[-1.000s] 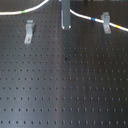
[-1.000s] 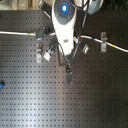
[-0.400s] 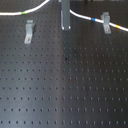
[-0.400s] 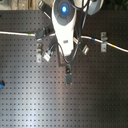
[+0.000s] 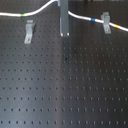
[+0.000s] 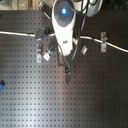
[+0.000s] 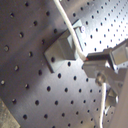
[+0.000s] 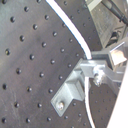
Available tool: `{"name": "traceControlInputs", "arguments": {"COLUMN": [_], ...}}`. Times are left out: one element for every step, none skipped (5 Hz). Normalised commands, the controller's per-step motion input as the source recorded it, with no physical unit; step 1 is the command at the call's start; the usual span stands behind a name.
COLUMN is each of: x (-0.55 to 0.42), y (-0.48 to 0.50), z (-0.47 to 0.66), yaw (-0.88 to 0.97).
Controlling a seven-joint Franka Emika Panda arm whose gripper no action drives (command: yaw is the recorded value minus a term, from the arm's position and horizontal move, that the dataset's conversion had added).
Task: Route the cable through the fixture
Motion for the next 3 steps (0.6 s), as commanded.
{"name": "traceControlInputs", "arguments": {"x": [-0.154,-0.134,-0.094], "y": [0.25,0.168,0.012], "z": [0.33,0.39,0.57], "yaw": [0.0,0.0,-0.01]}}
